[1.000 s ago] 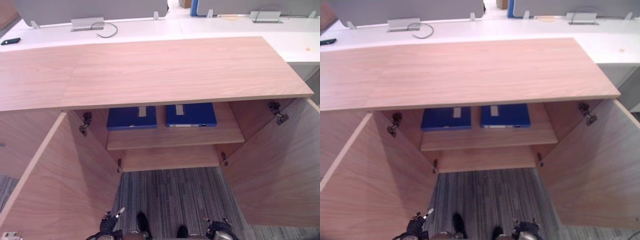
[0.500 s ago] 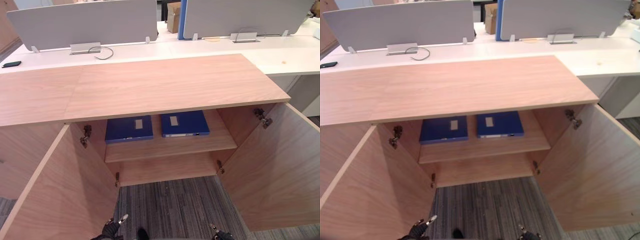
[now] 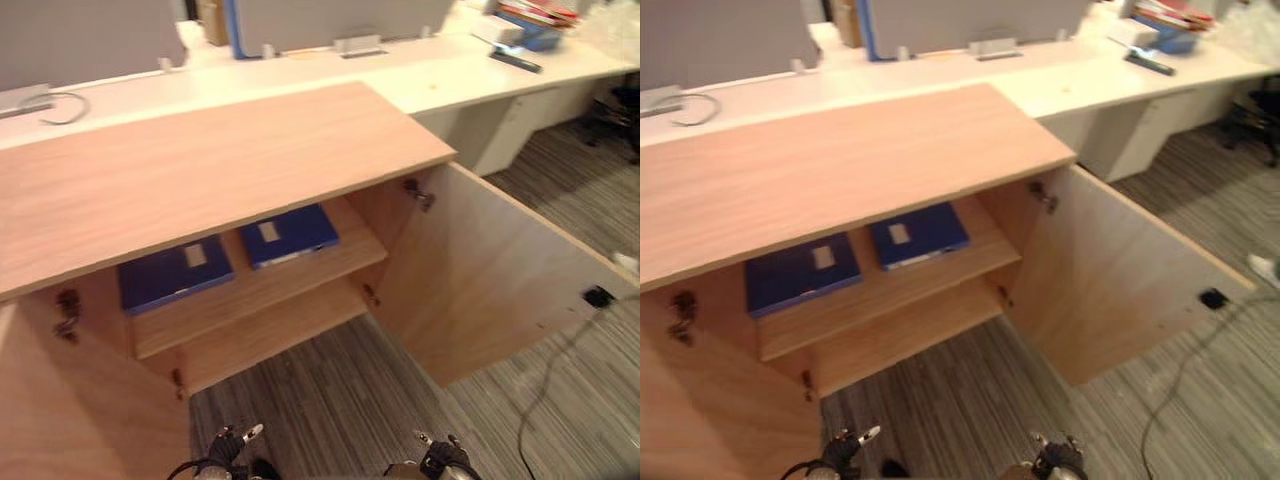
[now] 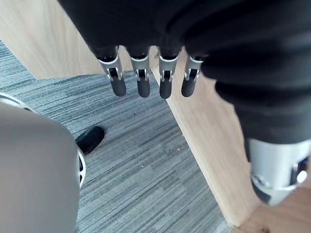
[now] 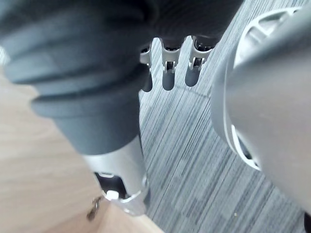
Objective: Walk over to the cabinet, pick up the folder, carry it to the office cabinet, place the folder inside the office cabinet, then close the office cabinet door
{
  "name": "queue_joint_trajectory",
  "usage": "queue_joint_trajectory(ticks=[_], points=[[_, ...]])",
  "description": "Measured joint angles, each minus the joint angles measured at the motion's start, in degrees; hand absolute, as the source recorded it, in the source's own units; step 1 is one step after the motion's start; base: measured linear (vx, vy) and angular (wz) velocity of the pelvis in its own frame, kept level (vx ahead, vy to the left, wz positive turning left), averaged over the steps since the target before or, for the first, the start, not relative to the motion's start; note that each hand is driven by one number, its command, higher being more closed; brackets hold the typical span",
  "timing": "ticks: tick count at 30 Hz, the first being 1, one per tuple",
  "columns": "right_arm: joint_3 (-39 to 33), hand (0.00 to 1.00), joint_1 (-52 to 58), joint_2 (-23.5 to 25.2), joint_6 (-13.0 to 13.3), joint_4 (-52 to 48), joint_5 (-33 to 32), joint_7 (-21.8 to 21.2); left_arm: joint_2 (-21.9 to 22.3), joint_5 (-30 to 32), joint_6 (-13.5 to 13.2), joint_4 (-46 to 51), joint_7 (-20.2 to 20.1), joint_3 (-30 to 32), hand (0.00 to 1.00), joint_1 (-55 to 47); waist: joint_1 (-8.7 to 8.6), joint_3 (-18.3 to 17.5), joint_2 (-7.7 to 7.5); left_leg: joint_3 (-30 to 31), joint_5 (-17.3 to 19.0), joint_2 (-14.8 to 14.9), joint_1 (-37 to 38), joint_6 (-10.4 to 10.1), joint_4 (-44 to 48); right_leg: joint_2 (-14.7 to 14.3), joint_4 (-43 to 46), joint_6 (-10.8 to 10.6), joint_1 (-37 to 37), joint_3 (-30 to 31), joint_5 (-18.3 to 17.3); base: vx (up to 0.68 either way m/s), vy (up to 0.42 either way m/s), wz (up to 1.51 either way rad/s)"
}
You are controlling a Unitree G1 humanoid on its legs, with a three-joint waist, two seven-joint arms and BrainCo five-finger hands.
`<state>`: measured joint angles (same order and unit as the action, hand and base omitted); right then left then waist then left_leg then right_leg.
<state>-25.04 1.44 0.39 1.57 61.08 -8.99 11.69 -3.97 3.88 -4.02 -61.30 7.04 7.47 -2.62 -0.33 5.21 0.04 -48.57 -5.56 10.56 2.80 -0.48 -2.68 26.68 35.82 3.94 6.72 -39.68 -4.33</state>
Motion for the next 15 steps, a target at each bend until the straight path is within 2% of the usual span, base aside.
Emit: queue_joint_trajectory(ticks=[1,2,3,4,5,6,7,8,9,11,13,15], points=[[-0.12,0.00,-0.13,0.00,-0.02,1.38,0.45,0.03,-0.36,-0.24,0.01,0.05,0.01,1.16,0.00,-0.01,0.04,-0.31,-1.45,-1.53,0.60,0.18,-0.09,-0.97,2.05,1.63,-2.06,2.56,-0.17,-1.96,7.60,-0.01,-0.327,-1.18],[-0.19,0.00,-0.51,-0.34,-0.19,2.97,1.19,-0.12,-0.59,-0.27,0.21,-0.12,0.04,3.04,0.00,-0.01,0.06,-0.56,-2.16,-2.89,1.21,1.57,0.02,-1.71,4.70,0.56,-5.25,1.94,-0.59,-4.12,8.00,0.04,-0.447,-1.65],[-0.18,0.00,-0.61,-2.03,-0.34,3.58,1.19,-0.15,0.99,-0.60,0.19,-0.15,0.07,3.86,0.00,-0.77,0.40,-1.09,-0.25,-2.65,1.17,3.50,0.37,-1.66,5.01,-3.18,-10.03,1.56,-1.50,-6.27,7.66,0.04,-0.380,-1.61],[-0.16,0.00,-0.86,-2.68,-0.35,3.70,1.21,-0.16,1.61,-0.72,0.17,-0.24,0.09,4.27,0.00,-0.95,0.44,-1.47,0.36,-2.90,1.17,3.89,0.42,-1.66,4.98,-4.81,-12.79,0.97,-1.68,-6.63,7.28,0.06,-0.380,-1.74],[-0.18,0.00,-1.08,-3.64,-0.38,3.72,1.22,-0.21,2.05,-1.00,0.15,-0.94,0.11,4.60,0.00,-0.79,0.46,-1.49,0.35,-4.24,1.14,3.92,2.01,-2.00,4.86,-8.00,-19.91,-1.37,-2.74,-5.90,5.81,0.04,-0.181,-1.31],[-0.17,0.00,-1.33,-3.71,-0.39,3.72,1.22,-0.23,1.92,-1.14,0.13,-1.12,0.13,4.74,0.00,-0.64,0.48,-1.28,0.29,-5.19,1.13,4.00,2.58,-2.10,4.91,-9.43,-23.13,-1.63,-3.49,-5.36,5.71,0.05,-0.261,-1.26],[-0.13,0.00,-1.44,-3.65,-0.38,3.71,1.21,-0.27,1.87,-1.38,0.18,-1.22,0.14,5.06,0.00,-0.58,0.36,-1.24,0.34,-6.14,1.09,4.36,3.58,-2.17,5.07,-11.50,-27.48,-2.93,-4.82,-4.82,6.60,0.03,-0.177,-0.88],[-0.08,0.00,-1.30,-3.42,-0.38,3.69,1.26,-0.29,2.11,-1.47,0.17,-1.20,0.20,6.45,0.00,-0.78,0.39,-0.83,-0.11,-7.59,1.00,4.95,5.34,-2.51,5.09,-13.78,-31.76,-5.14,-6.82,-2.94,8.18,0.01,-0.184,-0.89],[0.11,0.00,-1.25,-2.75,-0.37,3.68,1.28,-0.32,2.45,-1.78,0.10,-1.00,0.29,8.40,0.00,-0.99,0.61,-0.69,0.01,-8.90,1.01,5.57,7.53,-3.09,5.11,-15.36,-33.86,-5.82,-8.35,-1.11,8.66,0.00,-0.123,-0.78],[0.45,0.00,-1.25,-1.59,-0.32,2.68,1.28,-0.42,2.86,-2.93,0.15,-0.12,0.54,10.39,0.00,-1.68,0.62,-0.73,-0.32,-9.32,1.35,6.85,9.16,-4.76,5.73,-16.89,-34.61,-5.81,-8.72,0.78,8.67,0.02,-0.096,-0.58],[0.44,0.00,-1.20,-1.06,-0.16,1.55,1.27,-0.43,3.26,-6.26,0.15,0.93,0.90,10.87,0.00,-2.15,0.38,-0.62,-0.31,-8.74,1.39,7.03,9.22,-4.82,5.89,-17.25,-34.99,-5.81,-8.46,1.61,8.70,0.03,-0.093,-0.27],[0.41,0.00,-0.85,-1.26,-0.12,0.78,1.21,-0.43,3.35,-7.08,0.12,1.36,1.10,10.92,0.00,-2.41,0.30,-0.51,-0.15,-7.59,1.42,6.92,9.16,-4.87,5.87,-17.28,-35.31,-5.82,-8.28,1.98,8.87,0.03,-0.081,-0.12]])
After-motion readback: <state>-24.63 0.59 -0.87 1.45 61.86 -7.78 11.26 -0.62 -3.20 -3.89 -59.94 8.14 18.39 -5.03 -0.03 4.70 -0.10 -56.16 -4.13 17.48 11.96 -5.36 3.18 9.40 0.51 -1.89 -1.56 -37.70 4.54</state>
